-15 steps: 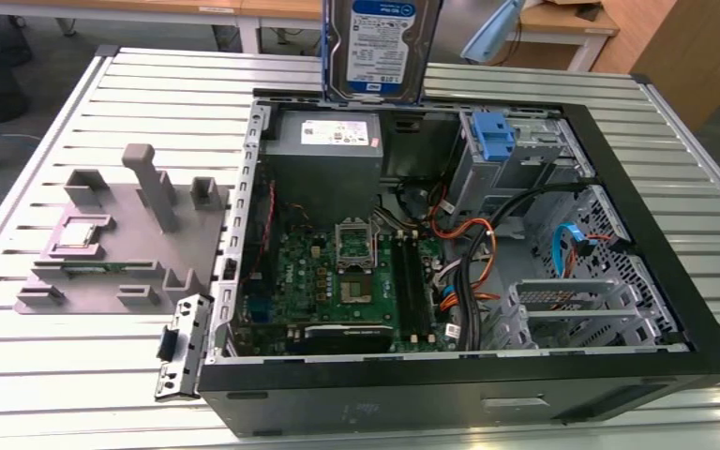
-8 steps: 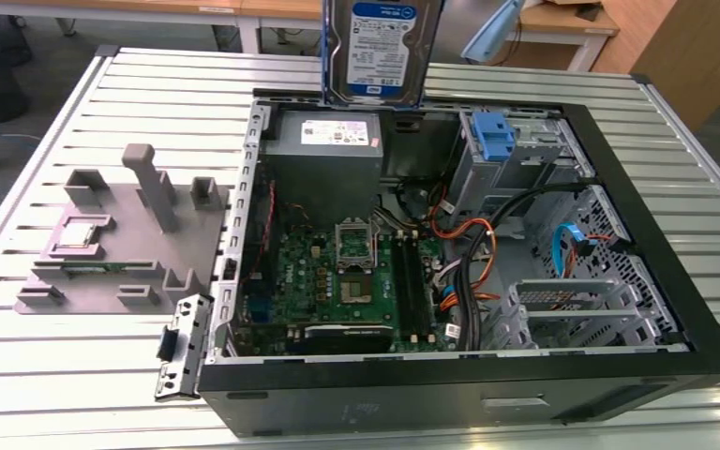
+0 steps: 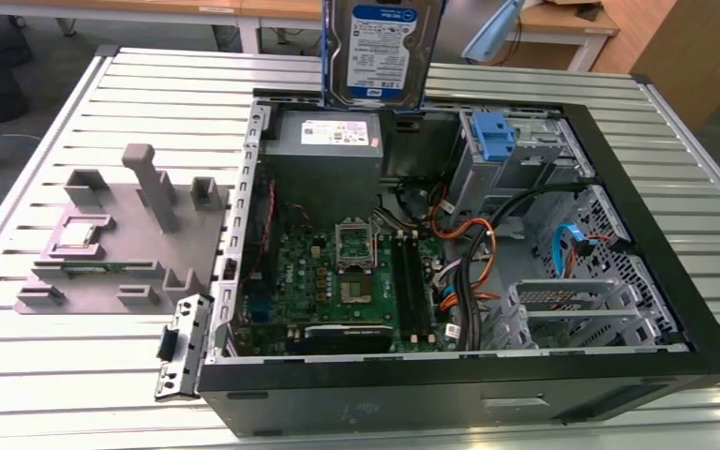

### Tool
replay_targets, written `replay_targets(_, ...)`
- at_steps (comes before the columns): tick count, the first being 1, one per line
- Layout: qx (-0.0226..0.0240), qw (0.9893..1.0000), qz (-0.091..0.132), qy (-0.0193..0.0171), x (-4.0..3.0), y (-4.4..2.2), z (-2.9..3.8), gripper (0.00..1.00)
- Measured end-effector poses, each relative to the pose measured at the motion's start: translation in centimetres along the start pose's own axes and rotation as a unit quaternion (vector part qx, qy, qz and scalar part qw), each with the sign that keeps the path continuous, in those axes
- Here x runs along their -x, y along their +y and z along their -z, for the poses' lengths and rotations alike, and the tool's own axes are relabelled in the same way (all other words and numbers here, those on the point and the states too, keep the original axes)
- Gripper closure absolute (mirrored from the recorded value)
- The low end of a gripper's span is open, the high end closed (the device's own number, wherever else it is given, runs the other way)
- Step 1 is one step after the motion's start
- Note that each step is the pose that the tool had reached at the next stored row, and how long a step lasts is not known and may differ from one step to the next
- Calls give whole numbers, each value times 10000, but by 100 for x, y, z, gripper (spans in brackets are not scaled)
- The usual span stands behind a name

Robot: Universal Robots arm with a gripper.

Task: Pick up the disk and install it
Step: 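Pick up the disk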

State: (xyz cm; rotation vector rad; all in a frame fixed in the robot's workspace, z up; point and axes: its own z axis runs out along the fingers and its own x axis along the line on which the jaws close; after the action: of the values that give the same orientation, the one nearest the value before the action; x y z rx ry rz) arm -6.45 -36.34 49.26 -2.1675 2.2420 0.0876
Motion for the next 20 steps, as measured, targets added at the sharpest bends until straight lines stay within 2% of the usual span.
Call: replay_targets(20, 0, 10000, 0, -1, -96, -3, 5, 65)
